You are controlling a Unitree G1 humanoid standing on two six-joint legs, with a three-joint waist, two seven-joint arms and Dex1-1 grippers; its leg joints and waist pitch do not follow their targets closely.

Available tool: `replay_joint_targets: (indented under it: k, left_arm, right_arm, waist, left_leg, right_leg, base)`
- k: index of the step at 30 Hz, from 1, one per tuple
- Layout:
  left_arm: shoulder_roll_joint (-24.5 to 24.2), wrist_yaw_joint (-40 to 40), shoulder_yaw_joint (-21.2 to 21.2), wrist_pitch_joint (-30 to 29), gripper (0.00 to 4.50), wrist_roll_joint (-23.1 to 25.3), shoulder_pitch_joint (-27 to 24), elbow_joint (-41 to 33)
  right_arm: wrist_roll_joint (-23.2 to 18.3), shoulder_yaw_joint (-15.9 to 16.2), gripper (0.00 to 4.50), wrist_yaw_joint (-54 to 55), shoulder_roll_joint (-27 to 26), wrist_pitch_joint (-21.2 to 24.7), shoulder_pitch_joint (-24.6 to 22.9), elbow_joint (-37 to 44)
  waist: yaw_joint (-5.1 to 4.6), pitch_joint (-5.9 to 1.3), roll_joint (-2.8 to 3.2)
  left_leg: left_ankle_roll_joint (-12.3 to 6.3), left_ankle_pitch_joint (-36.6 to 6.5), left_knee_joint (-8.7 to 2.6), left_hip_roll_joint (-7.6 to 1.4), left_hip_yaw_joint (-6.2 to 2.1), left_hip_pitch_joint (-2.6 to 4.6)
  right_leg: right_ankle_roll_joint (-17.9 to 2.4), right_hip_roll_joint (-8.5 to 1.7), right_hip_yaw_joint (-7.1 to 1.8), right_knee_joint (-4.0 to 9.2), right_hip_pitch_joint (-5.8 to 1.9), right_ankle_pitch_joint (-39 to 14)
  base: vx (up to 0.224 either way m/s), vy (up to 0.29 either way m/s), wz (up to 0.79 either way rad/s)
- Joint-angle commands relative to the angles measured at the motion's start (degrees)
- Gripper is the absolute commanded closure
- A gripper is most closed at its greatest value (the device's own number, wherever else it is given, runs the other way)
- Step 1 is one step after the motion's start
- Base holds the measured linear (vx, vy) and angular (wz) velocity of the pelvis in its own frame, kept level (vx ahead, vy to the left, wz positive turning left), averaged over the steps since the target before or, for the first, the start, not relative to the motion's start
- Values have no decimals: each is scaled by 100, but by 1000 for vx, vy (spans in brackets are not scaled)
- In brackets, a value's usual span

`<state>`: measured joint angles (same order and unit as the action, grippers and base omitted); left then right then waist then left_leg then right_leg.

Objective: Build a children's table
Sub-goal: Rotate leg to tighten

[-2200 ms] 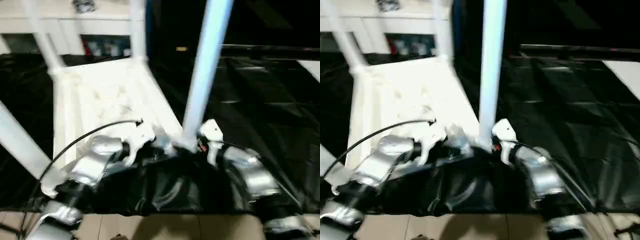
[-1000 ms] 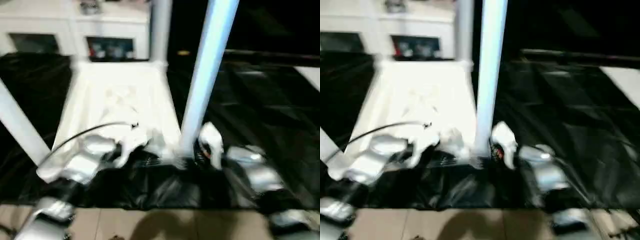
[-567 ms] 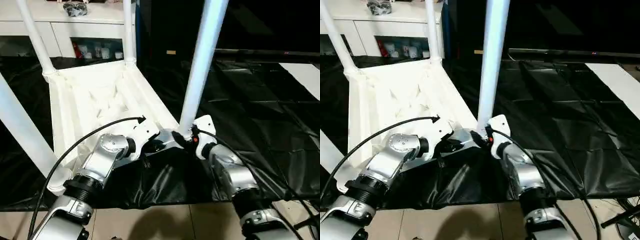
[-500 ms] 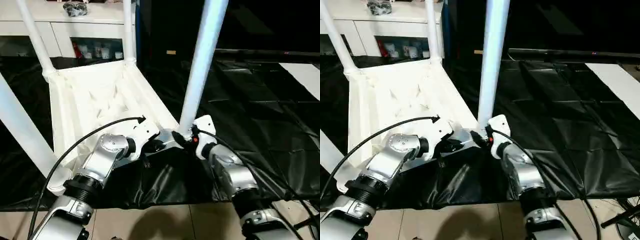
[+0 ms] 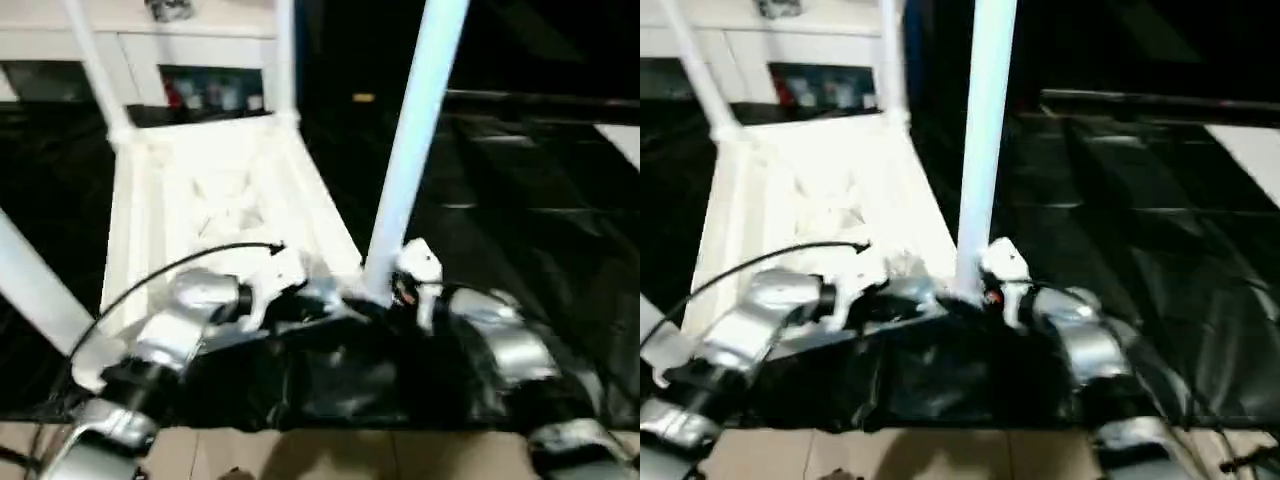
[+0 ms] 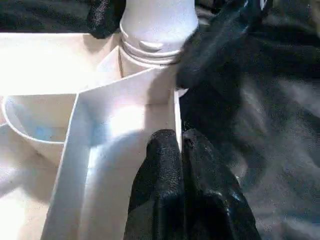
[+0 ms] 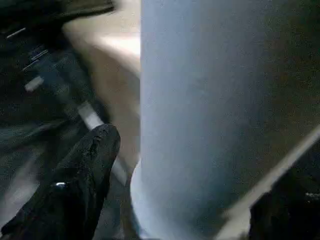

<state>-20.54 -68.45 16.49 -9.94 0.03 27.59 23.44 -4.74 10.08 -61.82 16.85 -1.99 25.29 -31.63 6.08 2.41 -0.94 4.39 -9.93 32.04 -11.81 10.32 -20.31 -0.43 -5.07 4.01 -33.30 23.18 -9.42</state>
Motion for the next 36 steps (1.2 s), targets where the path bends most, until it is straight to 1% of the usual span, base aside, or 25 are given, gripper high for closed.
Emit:
replay_joint_targets:
  k: [1,2,4,5,6,7,8,10,11,15,18,20,22,23,25,26,27,28,29,30,31,32,33,34,36]
  left_arm:
    - [39,-395,317,133,450,-89,-7,-137]
    - [3,-472,316,136,450,-97,-14,-145]
    - [-79,-666,325,138,450,-162,-32,-199]
    - [-79,-666,325,138,450,-162,-32,-199]
    - [-212,-900,344,113,450,-243,-51,-267]
    - [-255,-972,351,103,450,-257,-55,-285]
    - [-274,-1000,352,101,450,-261,-57,-292]
    - [-311,-1072,350,109,450,-285,-53,-286]
    - [-339,-1133,353,92,450,-309,-50,-289]
    - [-425,-1337,363,41,450,-352,-29,-284]
    - [-429,-1348,352,63,450,-334,-7,-239]
    - [-415,-1293,349,99,450,-329,4,-191]
    - [-370,-1132,327,195,450,-272,24,-110]
    - [-356,-1083,319,224,450,-255,30,-88]
    - [-185,-605,186,284,450,-191,67,79]
    - [-127,-435,135,287,450,-169,75,120]
    - [-76,-305,87,258,450,-169,79,136]
    - [-48,-233,59,241,450,-169,81,141]
    - [20,-62,-5,184,450,-173,74,130]
    - [86,105,-51,87,450,-168,64,98]
    - [128,216,-80,23,450,-161,57,77]
    - [135,232,-81,19,450,-158,55,72]
    - [248,547,-99,-131,450,-81,6,-37]
    - [291,653,-91,-194,450,-50,-15,-89]
    - [433,990,-98,-371,450,35,-83,-233]
  right_arm:
    - [-106,321,69,-581,4,-46,-37,206]
    - [-102,349,69,-721,59,-39,-35,214]
    - [-115,403,69,-968,152,-35,-21,234]
    - [-115,403,69,-968,152,-35,-21,234]
    - [-136,519,69,-1288,271,0,7,267]
    - [-147,559,69,-1394,308,22,11,287]
    - [-152,579,69,-1445,325,34,11,298]
    - [-163,629,95,-1565,367,62,3,338]
    - [-163,667,95,-1635,396,76,-7,372]
    - [-169,762,142,-1877,461,166,-70,508]
    - [-168,768,158,-1901,463,165,-95,529]
    - [-167,771,174,-1880,469,140,-110,527]
    - [-183,756,177,-1821,461,117,-128,528]
    - [-190,753,179,-1807,459,119,-132,531]
    - [-171,694,183,-1561,392,99,-203,529]
    - [-147,641,183,-1381,326,98,-223,494]
    - [-116,561,183,-1125,231,81,-221,421]
    - [-98,508,183,-956,168,72,-215,371]
    - [-97,369,184,-559,3,113,-180,244]
    - [-59,224,184,-61,-174,130,-123,85]
    - [-33,131,184,269,-290,142,-85,-19]
    - [-27,119,184,320,-308,142,-79,-35]
    - [132,-59,184,1277,-591,102,14,-303]
    - [184,-118,184,1600,-691,116,43,-385]
    - [228,-254,185,2274,-995,211,56,-453]
  waist:
    - [20,-362,34]
    - [32,-360,36]
    - [57,-337,34]
    - [57,-337,34]
    - [62,-314,32]
    - [59,-305,14]
    - [62,-301,24]
    - [61,-294,19]
    - [65,-297,15]
    - [75,-303,14]
    - [82,-311,50]
    - [84,-315,34]
    - [82,-316,73]
    - [84,-316,64]
    - [91,-309,75]
    - [118,-303,56]
    - [116,-293,39]
    - [112,-277,36]
    - [98,-282,2]
    - [83,-279,21]
    - [19,-268,1]
    - [-8,-267,6]
    - [-74,-264,-56]
    - [-145,-247,-42]
    - [-206,-255,-40]
  left_leg:
    - [-507,-921,-282,-146,25,22]
    - [-502,-955,-286,-149,24,25]
    - [-390,-1225,-316,-165,21,46]
    - [-390,-1225,-316,-165,21,46]
    - [-274,-1504,-337,-171,19,64]
    - [-221,-1644,-354,-173,13,60]
    - [-206,-1709,-359,-172,13,70]
    - [-147,-1830,-363,-176,18,94]
    - [-136,-1819,-363,-174,16,90]
    - [-154,-1676,-361,-167,15,57]
    - [-127,-1644,-354,-165,10,49]
    - [-117,-1655,-349,-161,14,56]
    - [-94,-1701,-351,-161,11,59]
    - [-98,-1708,-348,-158,11,59]
    - [-79,-1801,-349,-160,14,68]
    - [-62,-1901,-349,-167,20,108]
    - [-38,-1940,-352,-160,18,95]
    - [-9,-2003,-369,-145,-1,75]
    - [-2,-2017,-370,-141,-7,69]
    - [34,-2060,-374,-135,-17,83]
    - [86,-2079,-382,-128,-34,66]
    - [101,-2098,-389,-124,-51,57]
    - [107,-2084,-397,-119,-70,35]
    - [150,-2146,-408,-105,-88,6]
    - [175,-2182,-409,-100,-124,-4]
  right_leg:
    - [-1549,-256,-216,194,-305,-127]
    - [-1551,-260,-212,200,-308,-199]
    - [-1472,-276,-215,245,-300,-703]
    - [-1472,-276,-215,245,-300,-703]
    - [-1390,-279,-219,285,-275,-1123]
    - [-1315,-283,-221,301,-277,-1366]
    - [-1287,-284,-223,311,-267,-1474]
    - [-1225,-286,-240,341,-235,-1681]
    - [-1211,-287,-241,338,-241,-1695]
    - [-1147,-286,-247,327,-253,-1647]
    - [-1193,-292,-245,308,-254,-1558]
    - [-1201,-289,-244,309,-255,-1546]
    - [-1215,-280,-241,313,-254,-1512]
    - [-1214,-277,-239,315,-254,-1507]
    - [-1212,-275,-242,325,-243,-1551]
    - [-1196,-279,-246,347,-219,-1681]
    - [-1158,-289,-255,349,-221,-1835]
    - [-1024,-304,-245,383,-231,-2174]
    - [-956,-306,-239,391,-238,-2310]
    - [-863,-320,-240,420,-212,-2551]
    - [-797,-329,-237,428,-208,-2734]
    - [-749,-331,-222,440,-217,-2846]
    - [-636,-334,-201,459,-223,-3033]
    - [-541,-331,-182,478,-224,-3267]
    - [-397,-351,-162,519,-226,-3511]
  base:
    - [0,0,0]
    - [0,0,0]
    - [0,0,0]
    - [0,0,0]
    - [0,0,0]
    - [0,0,0]
    - [0,0,0]
    - [0,0,0]
    - [0,0,0]
    - [0,0,0]
    - [0,0,0]
    - [0,0,0]
    - [0,0,0]
    - [0,0,0]
    - [0,0,0]
    - [0,0,0]
    - [0,0,0]
    - [0,0,0]
    - [0,0,0]
    - [0,0,0]
    - [0,0,0]
    - [0,0,0]
    - [0,0,0]
    - [0,0,0]
    - [0,0,0]
